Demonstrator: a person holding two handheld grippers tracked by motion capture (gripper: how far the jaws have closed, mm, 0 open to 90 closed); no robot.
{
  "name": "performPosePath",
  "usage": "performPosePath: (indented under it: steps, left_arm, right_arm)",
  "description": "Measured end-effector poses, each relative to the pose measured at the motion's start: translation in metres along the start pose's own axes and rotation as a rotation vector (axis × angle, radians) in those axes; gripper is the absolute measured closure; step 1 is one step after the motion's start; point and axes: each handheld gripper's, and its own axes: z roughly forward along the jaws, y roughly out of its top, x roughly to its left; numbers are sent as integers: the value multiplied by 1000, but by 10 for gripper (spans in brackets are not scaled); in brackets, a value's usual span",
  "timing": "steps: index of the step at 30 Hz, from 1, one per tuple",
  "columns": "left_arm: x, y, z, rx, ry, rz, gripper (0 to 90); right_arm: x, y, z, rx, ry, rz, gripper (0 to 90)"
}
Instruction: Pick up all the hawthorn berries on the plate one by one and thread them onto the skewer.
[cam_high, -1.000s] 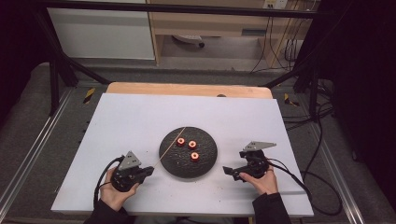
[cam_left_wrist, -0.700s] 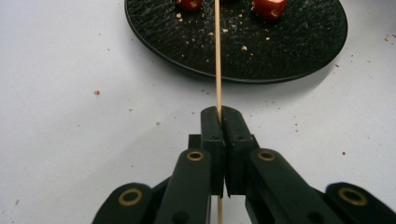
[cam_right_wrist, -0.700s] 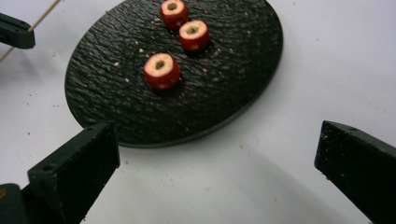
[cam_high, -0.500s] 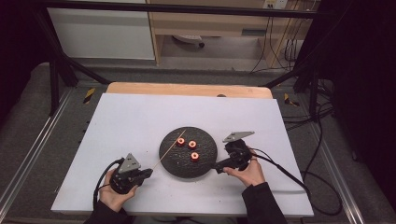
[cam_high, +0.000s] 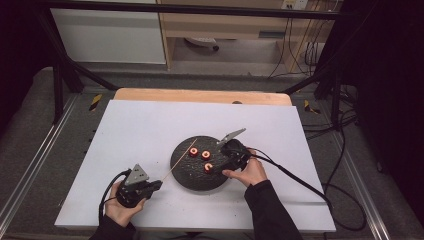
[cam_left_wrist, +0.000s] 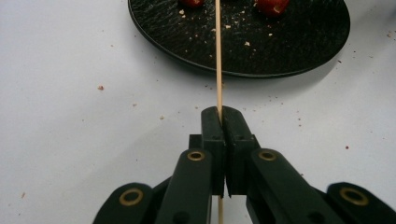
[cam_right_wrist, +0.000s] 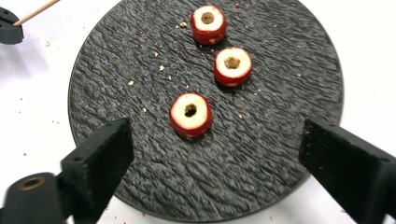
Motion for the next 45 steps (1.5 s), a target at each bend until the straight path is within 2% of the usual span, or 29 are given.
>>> performPosePath:
  steps: [9, 13, 19, 27, 38, 45]
  left_arm:
    - [1, 0, -1, -3, 2, 3, 882]
    - [1, 0, 0, 0, 2, 3, 881]
    - [1, -1, 0, 2, 2, 1, 881]
    - [2, -1, 0, 6, 3, 0, 881]
    - [1, -1, 1, 8, 3, 2, 882]
    - [1, -1, 1, 8, 3, 4, 881]
  right_arm:
    - [4, 17, 14, 94, 33, -29, 236]
    - [5, 21, 22, 140, 31, -49, 278]
    - [3, 26, 32, 177, 56, -54, 385]
    - [5, 31, 39, 236, 69, -87, 496]
    - [5, 33, 45, 278, 82, -96, 593]
    - [4, 33, 47, 277, 86, -88, 601]
